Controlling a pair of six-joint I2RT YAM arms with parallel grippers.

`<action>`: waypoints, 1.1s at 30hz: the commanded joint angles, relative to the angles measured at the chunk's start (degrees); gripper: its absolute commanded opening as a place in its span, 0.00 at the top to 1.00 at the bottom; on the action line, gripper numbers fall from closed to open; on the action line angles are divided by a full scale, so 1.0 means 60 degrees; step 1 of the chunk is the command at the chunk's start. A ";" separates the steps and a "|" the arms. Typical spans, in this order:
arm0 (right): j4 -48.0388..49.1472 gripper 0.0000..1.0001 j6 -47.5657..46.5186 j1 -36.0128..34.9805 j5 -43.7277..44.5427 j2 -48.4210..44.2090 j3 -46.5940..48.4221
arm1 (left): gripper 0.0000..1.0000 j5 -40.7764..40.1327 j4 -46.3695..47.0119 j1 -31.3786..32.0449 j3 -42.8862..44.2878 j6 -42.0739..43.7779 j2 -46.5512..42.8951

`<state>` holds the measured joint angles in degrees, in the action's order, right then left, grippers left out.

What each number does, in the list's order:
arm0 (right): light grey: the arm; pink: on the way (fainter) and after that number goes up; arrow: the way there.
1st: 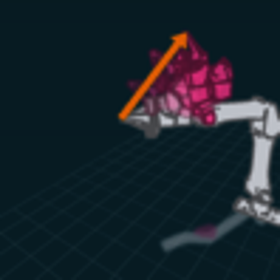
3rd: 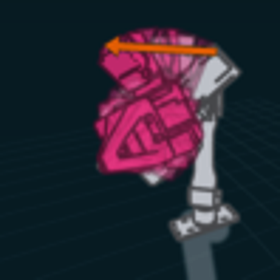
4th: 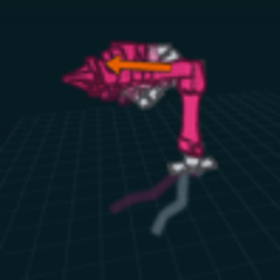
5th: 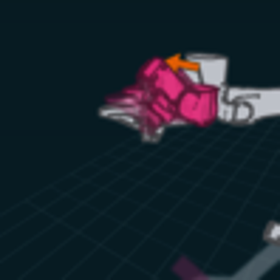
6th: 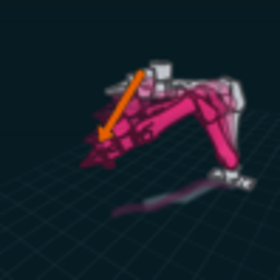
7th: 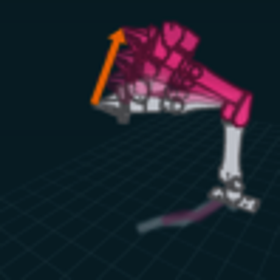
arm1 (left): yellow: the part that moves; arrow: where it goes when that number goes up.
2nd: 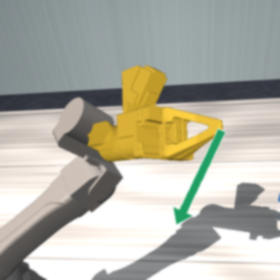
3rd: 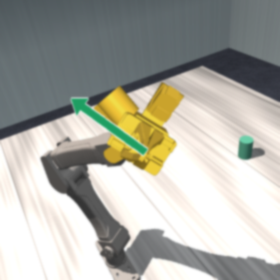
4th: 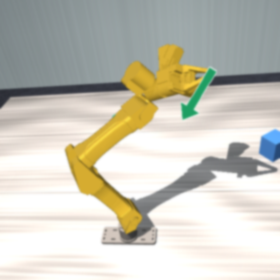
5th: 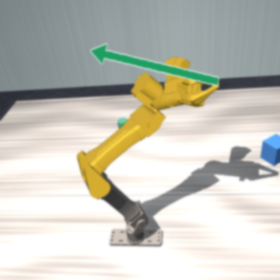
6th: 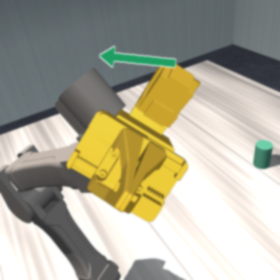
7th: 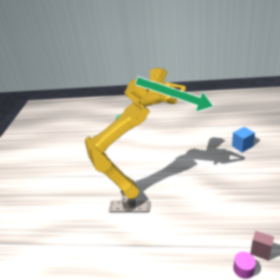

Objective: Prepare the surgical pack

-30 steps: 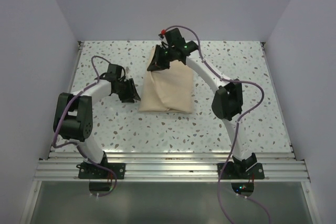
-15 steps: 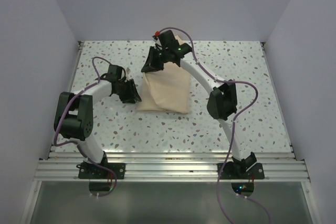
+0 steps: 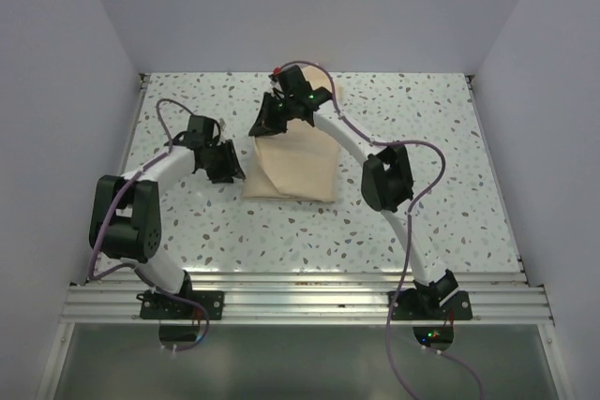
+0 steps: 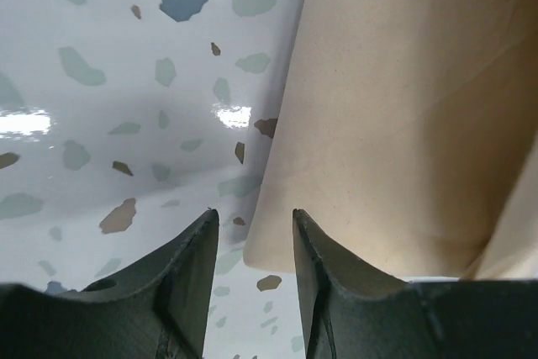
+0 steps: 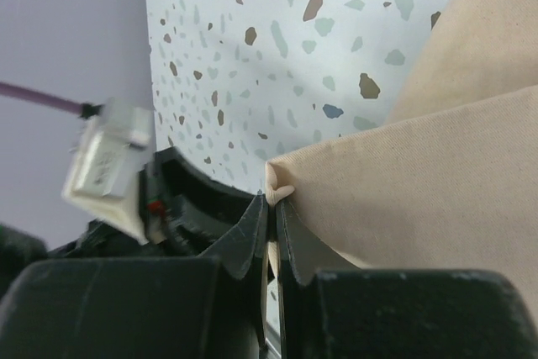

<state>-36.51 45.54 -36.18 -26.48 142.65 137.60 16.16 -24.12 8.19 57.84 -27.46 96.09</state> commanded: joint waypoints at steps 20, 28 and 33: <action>-0.0417 0.50 -0.1025 0.0171 0.0252 0.0060 0.0403 | 0.48 -0.0087 -0.0932 -0.0368 0.1330 0.0783 -0.1148; -0.0671 0.63 -0.2389 0.0816 -0.0830 -0.2240 -0.2187 | 0.55 0.1962 0.0193 -0.0383 0.2400 0.0359 0.0550; 0.1555 0.94 -0.1136 0.1226 -0.2964 -0.2318 -0.3978 | 0.65 0.3076 0.0841 -0.0368 0.2883 -0.0125 0.1708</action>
<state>-35.70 34.96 -29.12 -33.98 127.66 117.12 27.94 -23.68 6.37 72.12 -26.33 103.98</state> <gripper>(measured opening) 0.090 0.358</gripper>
